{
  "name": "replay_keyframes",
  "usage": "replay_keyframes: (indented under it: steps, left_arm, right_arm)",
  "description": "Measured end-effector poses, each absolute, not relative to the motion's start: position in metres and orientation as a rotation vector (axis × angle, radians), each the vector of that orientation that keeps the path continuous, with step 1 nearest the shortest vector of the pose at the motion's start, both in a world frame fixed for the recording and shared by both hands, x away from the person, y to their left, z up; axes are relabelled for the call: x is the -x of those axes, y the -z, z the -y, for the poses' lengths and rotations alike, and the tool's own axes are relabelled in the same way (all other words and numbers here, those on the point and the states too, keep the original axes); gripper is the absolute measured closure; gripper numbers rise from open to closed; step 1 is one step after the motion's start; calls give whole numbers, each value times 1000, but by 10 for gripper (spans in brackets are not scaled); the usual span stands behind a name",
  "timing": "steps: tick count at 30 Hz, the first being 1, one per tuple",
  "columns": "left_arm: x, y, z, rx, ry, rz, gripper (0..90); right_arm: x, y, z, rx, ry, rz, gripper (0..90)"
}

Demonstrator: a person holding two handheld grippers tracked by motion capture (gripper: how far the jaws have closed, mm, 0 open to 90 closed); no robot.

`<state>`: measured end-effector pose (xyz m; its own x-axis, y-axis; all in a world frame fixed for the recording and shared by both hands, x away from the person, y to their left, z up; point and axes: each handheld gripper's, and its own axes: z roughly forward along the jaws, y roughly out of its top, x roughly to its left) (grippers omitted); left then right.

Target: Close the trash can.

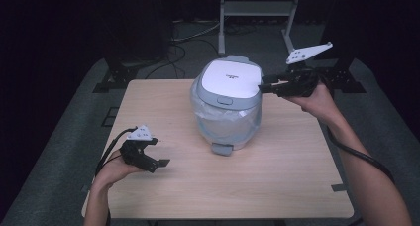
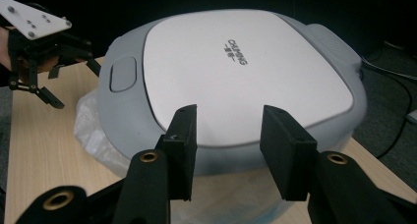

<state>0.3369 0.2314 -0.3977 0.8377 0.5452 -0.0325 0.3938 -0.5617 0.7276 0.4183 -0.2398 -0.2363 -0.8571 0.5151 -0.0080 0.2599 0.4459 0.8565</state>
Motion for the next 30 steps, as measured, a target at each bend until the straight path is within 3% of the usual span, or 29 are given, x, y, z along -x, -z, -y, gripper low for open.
replay_keyframes:
  steps: [30]
  left_arm:
    - [-341,405,-232,-2222,-252,-700,67]
  right_arm:
    - [-402,280,293,-862,-1331,-2383,457]
